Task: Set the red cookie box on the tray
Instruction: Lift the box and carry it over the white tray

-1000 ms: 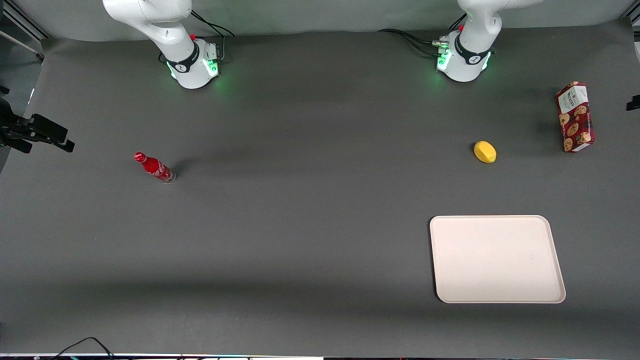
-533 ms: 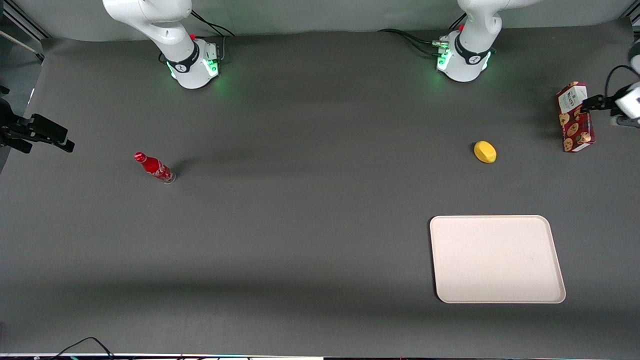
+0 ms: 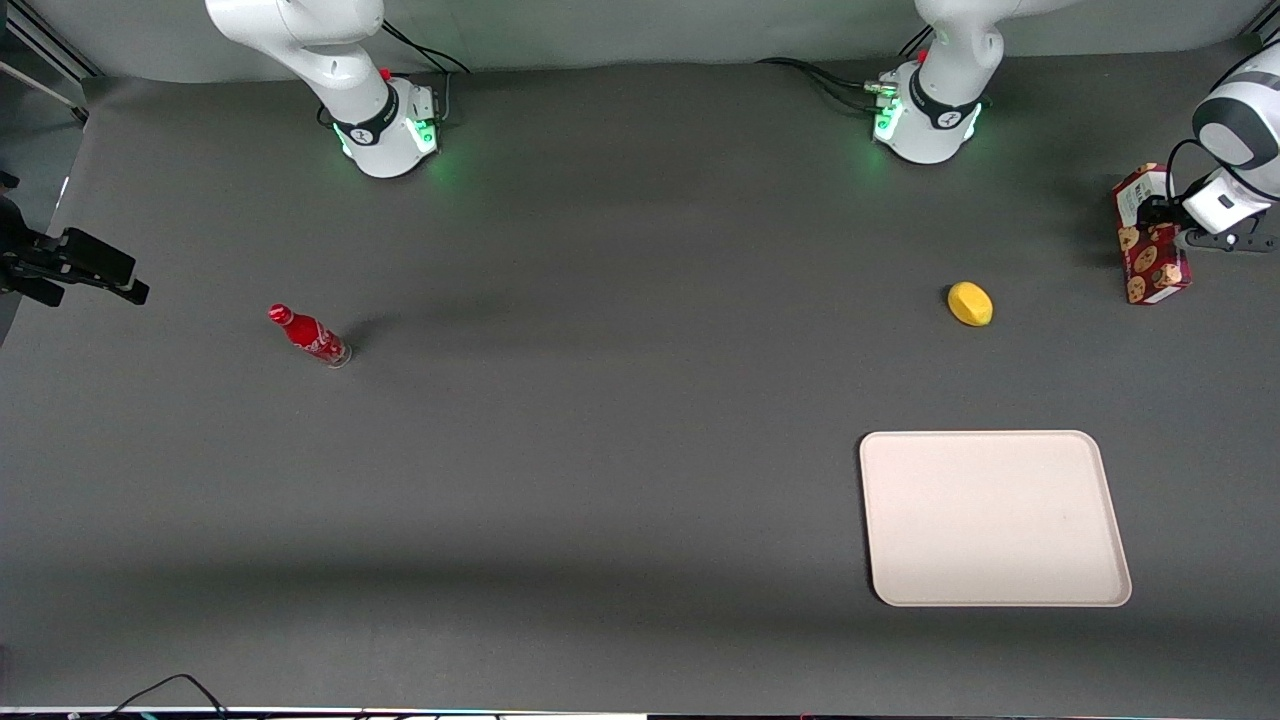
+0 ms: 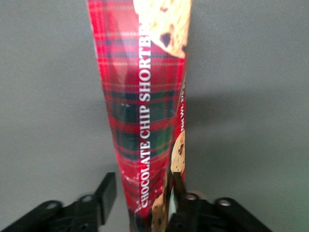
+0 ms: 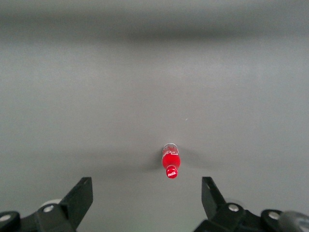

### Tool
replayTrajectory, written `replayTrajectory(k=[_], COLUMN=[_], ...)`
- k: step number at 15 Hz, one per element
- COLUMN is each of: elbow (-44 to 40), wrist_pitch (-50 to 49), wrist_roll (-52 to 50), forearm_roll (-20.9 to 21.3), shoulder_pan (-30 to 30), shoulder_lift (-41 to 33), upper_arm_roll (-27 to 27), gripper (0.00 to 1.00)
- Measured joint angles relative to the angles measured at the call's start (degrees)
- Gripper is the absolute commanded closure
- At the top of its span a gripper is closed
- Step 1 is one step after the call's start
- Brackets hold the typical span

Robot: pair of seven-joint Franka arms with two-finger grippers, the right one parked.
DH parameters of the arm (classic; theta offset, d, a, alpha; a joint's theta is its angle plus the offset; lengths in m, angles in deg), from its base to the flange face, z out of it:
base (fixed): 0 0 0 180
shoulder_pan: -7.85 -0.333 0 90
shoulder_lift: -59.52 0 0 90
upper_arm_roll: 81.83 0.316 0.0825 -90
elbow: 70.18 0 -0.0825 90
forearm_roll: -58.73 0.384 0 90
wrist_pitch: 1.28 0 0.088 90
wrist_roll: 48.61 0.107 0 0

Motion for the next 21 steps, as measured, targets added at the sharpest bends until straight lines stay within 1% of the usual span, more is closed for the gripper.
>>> replayTrajectory(k=[2, 6, 8, 9, 11, 13, 16, 19, 21], elbow=[0.00, -1.27, -4.11, -6.73, -14.80, -25.30, -40.50, -52.82, -57.76], wrist_pitch=[0.07, -1.19, -5.83, -9.96, -21.00, -32.52, -48.28, -60.53, -64.17], wrist_roll=[0.36, 0.59, 0.61, 0.61, 0.14, -1.35, -6.64, -14.27, -19.88], forearm_roll=[-2.30, -4.30, -6.14, -7.01, -7.99, -8.09, -8.06, -7.92, -7.73], shoulder_pan=[0.02, 0.09, 0.20, 0.27, 0.46, 0.65, 0.93, 1.23, 1.40], shoulder_lift=[0.52, 0.32, -0.10, -0.72, -2.35, -3.65, -4.58, -4.65, -4.60], upper_arm_roll=[-0.19, -1.02, -2.44, -3.65, -6.41, -8.98, -12.80, -17.89, -22.49], gripper=[1.00, 1.00, 1.00, 1.00, 1.00, 1.00, 1.00, 1.00, 1.00])
